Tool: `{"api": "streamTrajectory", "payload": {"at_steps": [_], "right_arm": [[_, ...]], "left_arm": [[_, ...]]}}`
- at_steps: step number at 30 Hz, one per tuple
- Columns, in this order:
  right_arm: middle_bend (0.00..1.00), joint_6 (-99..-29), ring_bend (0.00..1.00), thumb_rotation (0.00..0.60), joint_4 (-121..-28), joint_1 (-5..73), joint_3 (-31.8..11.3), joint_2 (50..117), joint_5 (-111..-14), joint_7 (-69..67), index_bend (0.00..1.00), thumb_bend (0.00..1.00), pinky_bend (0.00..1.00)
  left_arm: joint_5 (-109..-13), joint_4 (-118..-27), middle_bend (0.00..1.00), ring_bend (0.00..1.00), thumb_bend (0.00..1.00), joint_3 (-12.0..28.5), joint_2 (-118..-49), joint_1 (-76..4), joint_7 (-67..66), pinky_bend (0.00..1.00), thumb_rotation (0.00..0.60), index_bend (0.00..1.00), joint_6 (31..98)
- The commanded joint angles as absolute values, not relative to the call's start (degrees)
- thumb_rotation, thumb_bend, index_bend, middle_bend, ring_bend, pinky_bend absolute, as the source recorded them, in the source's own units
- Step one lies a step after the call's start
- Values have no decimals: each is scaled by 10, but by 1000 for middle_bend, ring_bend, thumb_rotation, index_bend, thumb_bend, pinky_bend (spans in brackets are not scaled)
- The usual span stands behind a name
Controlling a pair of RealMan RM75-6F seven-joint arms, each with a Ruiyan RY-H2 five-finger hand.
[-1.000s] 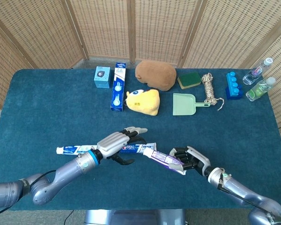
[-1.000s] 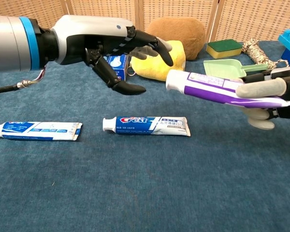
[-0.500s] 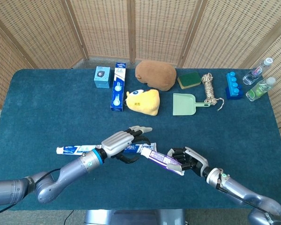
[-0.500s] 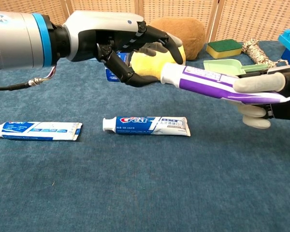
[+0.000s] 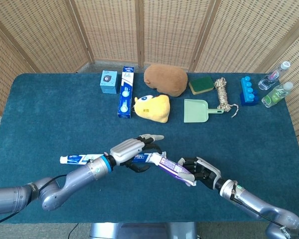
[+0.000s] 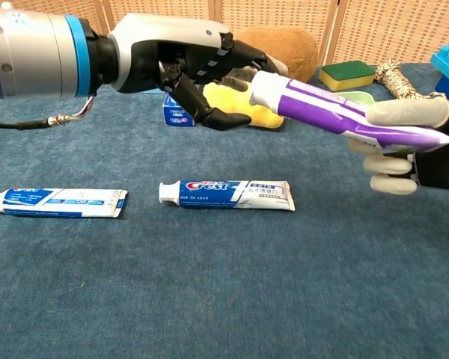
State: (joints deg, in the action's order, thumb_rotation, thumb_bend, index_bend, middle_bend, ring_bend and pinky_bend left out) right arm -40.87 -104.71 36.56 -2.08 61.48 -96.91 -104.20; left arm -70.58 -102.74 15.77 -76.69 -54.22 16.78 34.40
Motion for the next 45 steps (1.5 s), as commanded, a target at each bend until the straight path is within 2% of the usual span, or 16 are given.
{"api": "streamTrajectory", "payload": {"at_steps": [1,11,16,30,45], "right_arm": [[734,-424,728,600,-1034,379,1,620,-987,-1072,956,515,721],[733,-449,730,600,-1019,401,39,633,-994,-1112,956,516,721],[733,-459,729,600,-1020,409,50,636,-990,-1116,956,515,721],[733,-471,730,600,-1025,428,74,639,-978,-1115,955,516,721],[733,-481,730,600,-1016,444,98,647,-977,-1133,954,514,721]], "left_arm": [[-702,-1021,0,0,386,164,-760,-551,184,0,600,257,328],[-707,-999,0,0,385,186,-732,-586,275,0,600,258,226],[-729,-986,0,0,385,192,-735,-592,305,0,600,257,206],[-783,-995,0,0,386,195,-730,-588,354,0,600,242,226],[-816,-1000,0,0,385,164,-720,-591,362,0,600,242,256]]}}
